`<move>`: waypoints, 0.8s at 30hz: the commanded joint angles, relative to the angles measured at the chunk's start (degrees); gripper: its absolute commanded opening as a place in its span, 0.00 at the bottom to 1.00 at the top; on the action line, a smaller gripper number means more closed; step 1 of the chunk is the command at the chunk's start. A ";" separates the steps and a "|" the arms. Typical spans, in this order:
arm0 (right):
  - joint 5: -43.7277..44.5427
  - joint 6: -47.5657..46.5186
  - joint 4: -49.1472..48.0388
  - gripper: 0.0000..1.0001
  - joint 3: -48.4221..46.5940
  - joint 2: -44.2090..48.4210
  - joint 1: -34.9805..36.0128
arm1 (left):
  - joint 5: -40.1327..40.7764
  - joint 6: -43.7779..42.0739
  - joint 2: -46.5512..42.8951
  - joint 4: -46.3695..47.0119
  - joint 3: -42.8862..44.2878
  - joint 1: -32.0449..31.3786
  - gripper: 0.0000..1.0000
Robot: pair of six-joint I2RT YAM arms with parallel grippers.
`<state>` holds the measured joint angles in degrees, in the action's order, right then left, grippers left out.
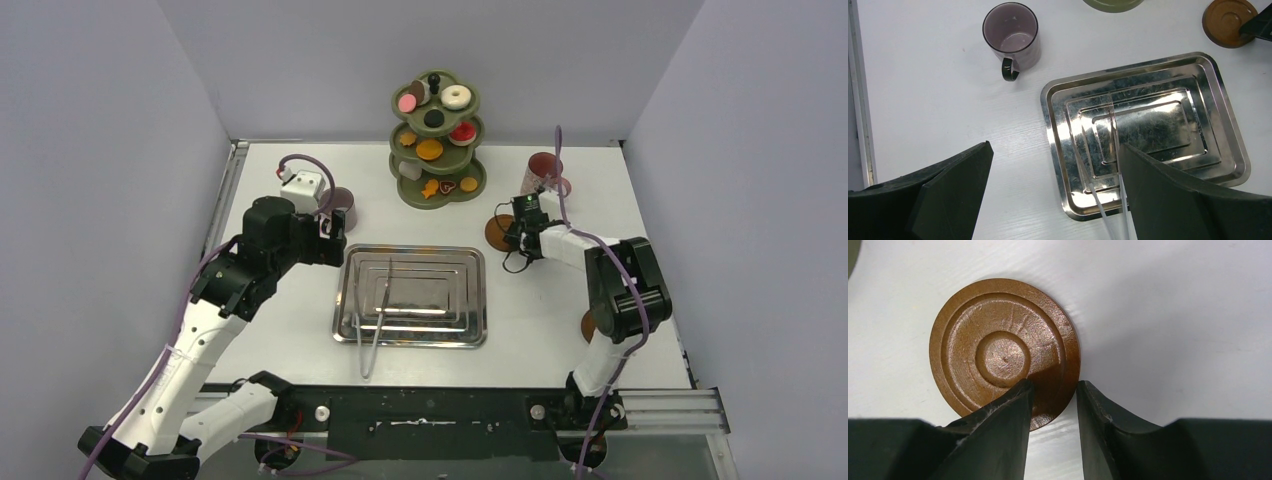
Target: Serve the afternoon tea
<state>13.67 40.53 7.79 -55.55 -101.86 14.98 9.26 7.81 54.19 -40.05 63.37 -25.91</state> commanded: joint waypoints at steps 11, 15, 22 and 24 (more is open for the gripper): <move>-2.69 -7.35 1.07 0.36 -8.62 -8.31 7.93 | 0.31 -0.78 -0.66 2.90 0.45 0.07 0.97; -1.59 -9.18 2.65 0.36 -11.37 -10.15 9.64 | 0.50 -0.70 -0.62 2.88 0.48 0.07 0.97; -1.49 -11.40 2.40 0.35 -13.72 -12.24 12.34 | 0.62 -0.61 -0.62 2.65 0.62 0.07 0.97; -1.83 -11.77 1.99 0.35 -14.51 -12.79 13.29 | 0.84 -0.52 -0.75 2.69 0.58 0.07 0.97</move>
<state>12.64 31.31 7.92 -68.58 -111.92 25.89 9.28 7.79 54.15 -40.05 63.33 -25.89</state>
